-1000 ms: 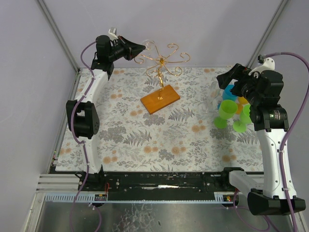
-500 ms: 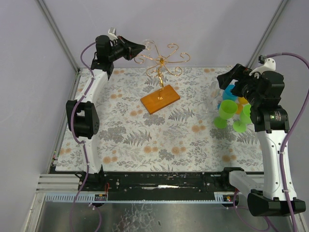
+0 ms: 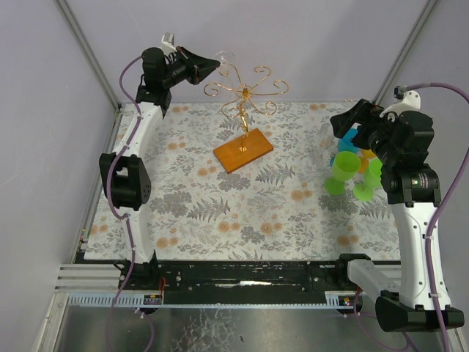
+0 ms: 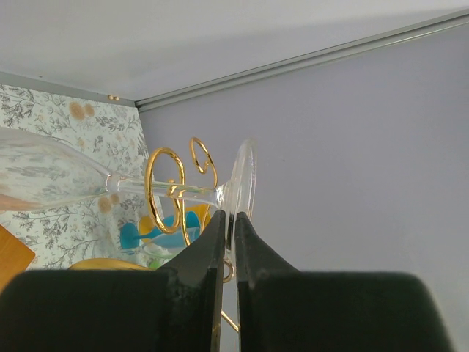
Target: Take the wine glass off the wine glass rack
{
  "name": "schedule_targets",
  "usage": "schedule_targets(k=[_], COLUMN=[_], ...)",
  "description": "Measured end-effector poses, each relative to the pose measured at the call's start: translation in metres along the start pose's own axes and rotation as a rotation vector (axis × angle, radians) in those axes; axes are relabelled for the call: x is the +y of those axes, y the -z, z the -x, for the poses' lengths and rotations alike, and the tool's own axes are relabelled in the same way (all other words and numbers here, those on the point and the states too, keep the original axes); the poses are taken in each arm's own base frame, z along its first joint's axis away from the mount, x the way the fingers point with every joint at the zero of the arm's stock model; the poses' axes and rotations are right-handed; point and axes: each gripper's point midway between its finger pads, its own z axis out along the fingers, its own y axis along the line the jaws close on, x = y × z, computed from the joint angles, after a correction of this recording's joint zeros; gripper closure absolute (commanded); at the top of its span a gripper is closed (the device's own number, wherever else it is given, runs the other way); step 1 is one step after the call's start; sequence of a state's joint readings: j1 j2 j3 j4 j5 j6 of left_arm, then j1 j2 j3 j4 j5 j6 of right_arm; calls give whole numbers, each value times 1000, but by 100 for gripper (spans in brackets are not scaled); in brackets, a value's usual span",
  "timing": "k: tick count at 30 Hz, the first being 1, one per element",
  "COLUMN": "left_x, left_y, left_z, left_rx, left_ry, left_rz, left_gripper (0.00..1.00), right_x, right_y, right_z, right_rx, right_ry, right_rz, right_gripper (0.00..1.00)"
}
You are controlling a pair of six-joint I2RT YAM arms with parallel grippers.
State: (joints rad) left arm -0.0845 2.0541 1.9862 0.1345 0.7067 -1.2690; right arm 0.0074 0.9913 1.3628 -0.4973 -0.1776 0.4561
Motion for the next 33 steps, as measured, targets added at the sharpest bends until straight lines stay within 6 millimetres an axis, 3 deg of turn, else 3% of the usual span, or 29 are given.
schedule_targets(k=[4,13,24,33], left_x=[3,31,18,25], left_y=[-2,-12,-16,-24], left_z=[1,5,8,-3], left_rx=[0,0,-4,19], left_ry=[-3,16,-11,0], left_rz=[1,31,1,6], left_gripper=[100,100,100,100], right_x=[0,-1,-2,-5], right_y=[3,6,6,0], right_z=[-1,-5,-7,-10], right_rx=[2,15,22,37], right_ry=[0,-3,-4,-4], right_rz=[-1,-7,-11,-17], right_gripper=[1,1,1,1])
